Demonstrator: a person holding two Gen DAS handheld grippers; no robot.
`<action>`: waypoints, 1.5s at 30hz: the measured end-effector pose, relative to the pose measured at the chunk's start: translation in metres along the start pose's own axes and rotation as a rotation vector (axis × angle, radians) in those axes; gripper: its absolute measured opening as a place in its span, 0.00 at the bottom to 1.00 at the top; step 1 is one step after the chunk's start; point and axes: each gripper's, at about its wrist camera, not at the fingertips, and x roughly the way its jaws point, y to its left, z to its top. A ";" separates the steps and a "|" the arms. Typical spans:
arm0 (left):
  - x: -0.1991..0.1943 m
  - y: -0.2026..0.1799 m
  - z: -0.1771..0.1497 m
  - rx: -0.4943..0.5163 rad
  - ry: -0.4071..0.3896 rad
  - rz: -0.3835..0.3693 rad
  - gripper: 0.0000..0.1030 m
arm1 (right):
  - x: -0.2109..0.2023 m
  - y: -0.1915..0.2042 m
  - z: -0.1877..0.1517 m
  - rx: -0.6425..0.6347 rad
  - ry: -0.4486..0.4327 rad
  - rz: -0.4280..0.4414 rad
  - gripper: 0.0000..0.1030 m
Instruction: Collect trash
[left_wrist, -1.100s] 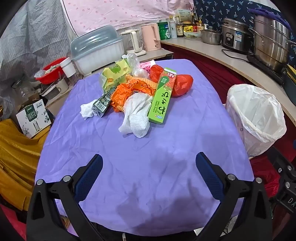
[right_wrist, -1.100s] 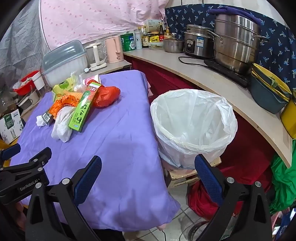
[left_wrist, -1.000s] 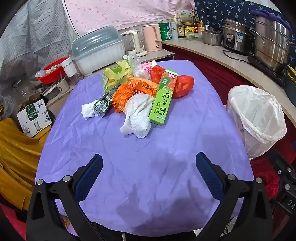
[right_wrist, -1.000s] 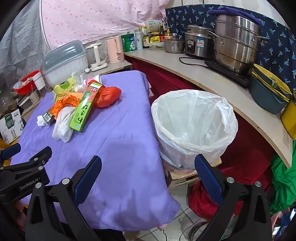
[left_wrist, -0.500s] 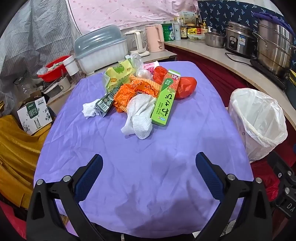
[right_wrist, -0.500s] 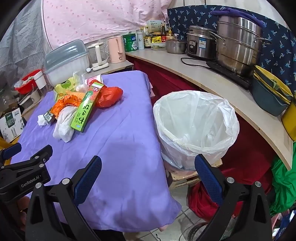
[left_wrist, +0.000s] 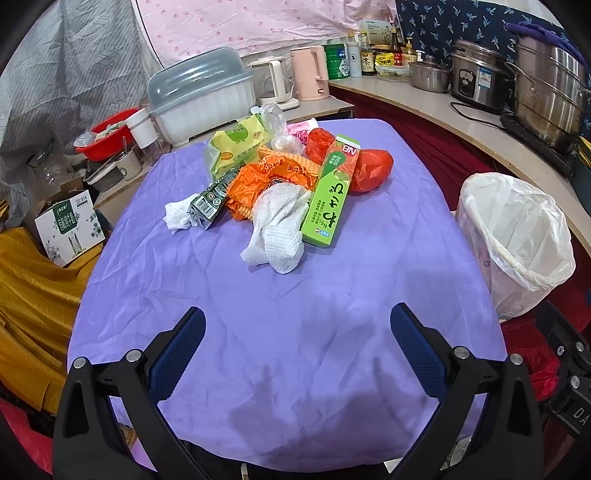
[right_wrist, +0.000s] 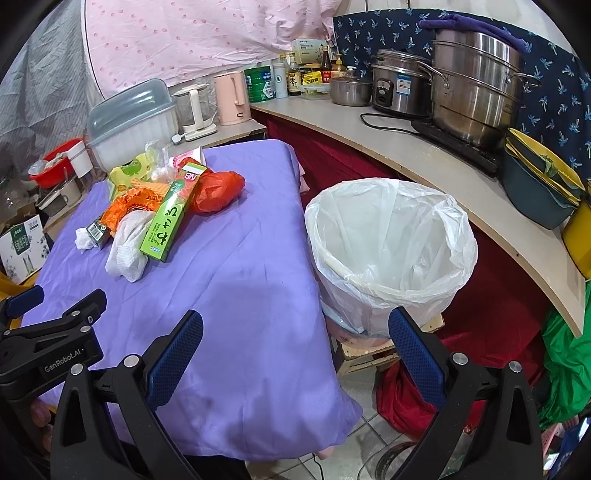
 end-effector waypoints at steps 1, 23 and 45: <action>0.000 0.000 0.000 -0.001 0.001 -0.001 0.93 | 0.000 0.000 0.000 -0.001 -0.001 0.001 0.94; 0.000 0.000 -0.002 0.000 0.025 -0.021 0.93 | -0.004 -0.004 -0.003 0.002 0.003 0.001 0.94; 0.001 0.001 0.000 -0.006 0.024 -0.027 0.93 | -0.005 -0.002 -0.004 0.000 0.002 -0.003 0.94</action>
